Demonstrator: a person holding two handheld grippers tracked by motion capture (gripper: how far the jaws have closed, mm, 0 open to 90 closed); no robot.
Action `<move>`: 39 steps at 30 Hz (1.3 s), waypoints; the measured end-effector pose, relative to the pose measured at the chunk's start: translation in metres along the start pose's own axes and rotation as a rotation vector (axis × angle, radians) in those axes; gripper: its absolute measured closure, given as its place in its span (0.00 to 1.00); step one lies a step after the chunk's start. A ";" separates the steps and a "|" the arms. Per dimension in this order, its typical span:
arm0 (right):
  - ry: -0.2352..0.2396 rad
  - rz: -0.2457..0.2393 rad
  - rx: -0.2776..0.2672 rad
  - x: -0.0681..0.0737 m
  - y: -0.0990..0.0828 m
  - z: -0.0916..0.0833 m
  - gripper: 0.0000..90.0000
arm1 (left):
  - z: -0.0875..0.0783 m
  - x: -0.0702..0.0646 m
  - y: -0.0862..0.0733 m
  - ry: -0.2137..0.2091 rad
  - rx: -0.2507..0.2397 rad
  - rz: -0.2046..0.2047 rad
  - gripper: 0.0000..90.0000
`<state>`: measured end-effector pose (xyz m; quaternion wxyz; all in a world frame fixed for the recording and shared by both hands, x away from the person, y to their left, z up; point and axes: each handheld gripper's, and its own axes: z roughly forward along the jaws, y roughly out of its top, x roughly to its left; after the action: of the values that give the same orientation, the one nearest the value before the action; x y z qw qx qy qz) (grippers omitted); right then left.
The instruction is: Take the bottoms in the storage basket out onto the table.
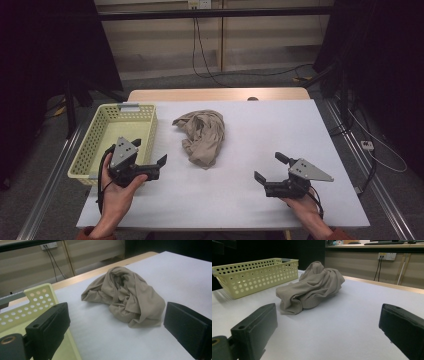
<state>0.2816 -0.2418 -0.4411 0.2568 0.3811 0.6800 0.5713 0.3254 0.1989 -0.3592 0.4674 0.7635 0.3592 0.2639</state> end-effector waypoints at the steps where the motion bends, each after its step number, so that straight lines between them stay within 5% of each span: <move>1: 0.000 -0.002 0.000 0.000 0.000 0.000 0.02 | -0.001 0.000 -0.001 0.002 0.004 0.004 0.07; 23: 0.000 -0.004 0.001 0.000 0.000 0.000 0.02 | -0.008 -0.001 -0.036 0.018 0.043 -0.032 0.07; 32: 0.002 -0.008 -0.001 0.001 0.000 0.000 0.02 | -0.010 0.000 -0.059 0.050 0.040 -0.081 0.07; 39: 0.008 -0.006 -0.004 0.001 0.000 0.000 0.02 | -0.010 -0.002 -0.066 0.051 0.052 -0.049 0.07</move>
<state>0.2809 -0.2409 -0.4409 0.2567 0.3761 0.6811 0.5734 0.2970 0.2222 -0.4148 0.4444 0.7594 0.3965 0.2619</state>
